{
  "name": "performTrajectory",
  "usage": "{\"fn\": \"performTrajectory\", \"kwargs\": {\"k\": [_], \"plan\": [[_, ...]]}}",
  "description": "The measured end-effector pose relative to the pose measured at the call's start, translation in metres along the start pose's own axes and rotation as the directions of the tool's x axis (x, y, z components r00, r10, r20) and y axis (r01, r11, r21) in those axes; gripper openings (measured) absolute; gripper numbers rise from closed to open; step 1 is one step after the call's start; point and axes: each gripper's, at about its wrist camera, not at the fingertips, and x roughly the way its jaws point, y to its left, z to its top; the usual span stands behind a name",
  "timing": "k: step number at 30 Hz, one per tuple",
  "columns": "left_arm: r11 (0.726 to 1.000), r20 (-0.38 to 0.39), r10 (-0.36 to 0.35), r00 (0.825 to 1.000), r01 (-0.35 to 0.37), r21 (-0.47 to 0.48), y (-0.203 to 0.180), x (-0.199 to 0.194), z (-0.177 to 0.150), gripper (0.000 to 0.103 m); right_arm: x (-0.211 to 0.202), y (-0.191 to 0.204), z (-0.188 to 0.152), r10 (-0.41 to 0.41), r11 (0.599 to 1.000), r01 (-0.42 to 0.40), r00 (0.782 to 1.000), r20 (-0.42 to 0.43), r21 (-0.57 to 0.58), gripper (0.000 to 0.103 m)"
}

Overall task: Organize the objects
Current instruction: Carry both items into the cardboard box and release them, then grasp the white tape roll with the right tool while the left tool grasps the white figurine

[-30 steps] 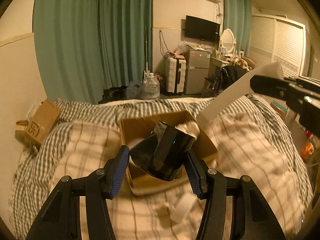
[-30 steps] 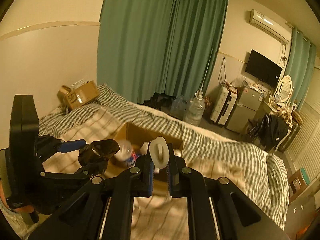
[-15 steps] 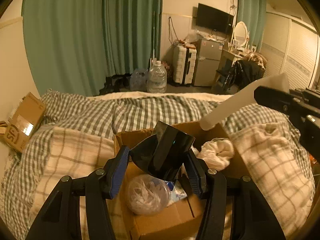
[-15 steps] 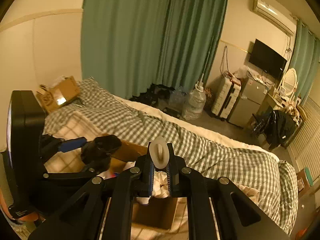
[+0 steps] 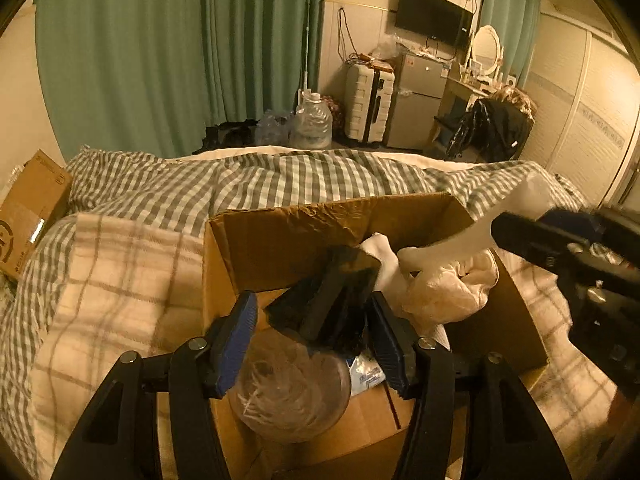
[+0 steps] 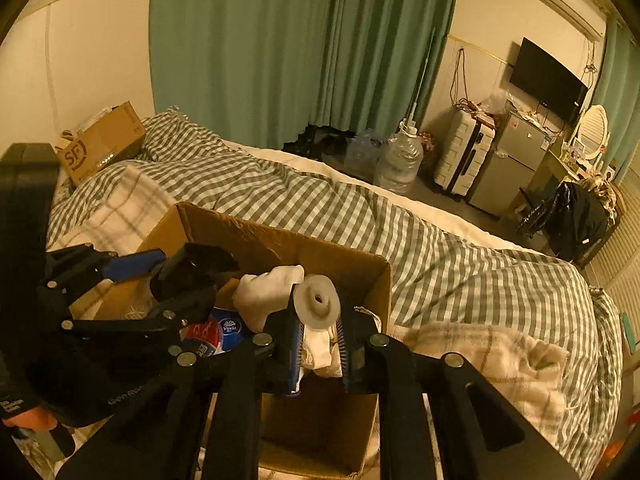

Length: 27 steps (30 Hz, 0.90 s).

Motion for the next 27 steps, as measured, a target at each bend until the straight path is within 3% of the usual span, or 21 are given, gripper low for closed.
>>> {"fn": "performTrajectory", "kwargs": {"k": [1, 2, 3, 7, 10, 12, 18, 22, 27], "plan": [[1.0, 0.002, 0.013, 1.0, -0.013, 0.003, 0.0, -0.004, 0.0, 0.076, -0.005, -0.002, 0.001, -0.004, 1.0, 0.004, 1.0, 0.013, 0.009, 0.035], [1.0, 0.01, 0.025, 1.0, -0.025, 0.003, 0.001, -0.009, -0.001, 0.083, -0.011, -0.001, 0.002, -0.012, 1.0, 0.011, 1.0, 0.027, 0.02, 0.052], [1.0, 0.021, 0.031, 0.999, -0.031, 0.002, 0.001, -0.015, -0.001, 0.086, -0.016, -0.003, 0.004, -0.015, 0.999, 0.014, 0.999, 0.039, 0.028, 0.061], [0.999, 0.022, 0.028, 0.999, -0.028, -0.016, 0.007, -0.042, -0.004, 0.086, -0.053, -0.01, 0.008, -0.023, 0.998, 0.018, 0.996, 0.087, 0.062, 0.065], [0.999, 0.054, 0.045, 0.998, -0.044, -0.026, 0.011, -0.071, -0.007, 0.086, -0.084, -0.012, 0.009, -0.046, 0.996, 0.037, 0.992, 0.119, 0.076, 0.074], [0.998, 0.078, 0.062, 0.995, -0.059, -0.03, 0.014, -0.097, -0.011, 0.095, -0.108, -0.01, 0.007, -0.047, 0.997, 0.038, 0.99, 0.136, 0.067, 0.081], [0.996, 0.17, 0.088, 0.981, -0.082, -0.046, 0.02, -0.165, -0.03, 0.103, -0.18, 0.004, -0.011, -0.064, 0.998, 0.058, 0.98, 0.189, 0.039, 0.09], [0.996, 0.208, 0.079, 0.975, -0.071, -0.046, 0.019, -0.196, -0.049, 0.103, -0.205, 0.018, -0.031, -0.067, 0.998, 0.066, 0.977, 0.202, 0.012, 0.094], [0.994, 0.226, 0.107, 0.968, -0.098, -0.049, 0.02, -0.207, -0.077, 0.103, -0.215, 0.033, -0.058, -0.051, 0.998, 0.055, 0.976, 0.213, -0.012, 0.103]]}}
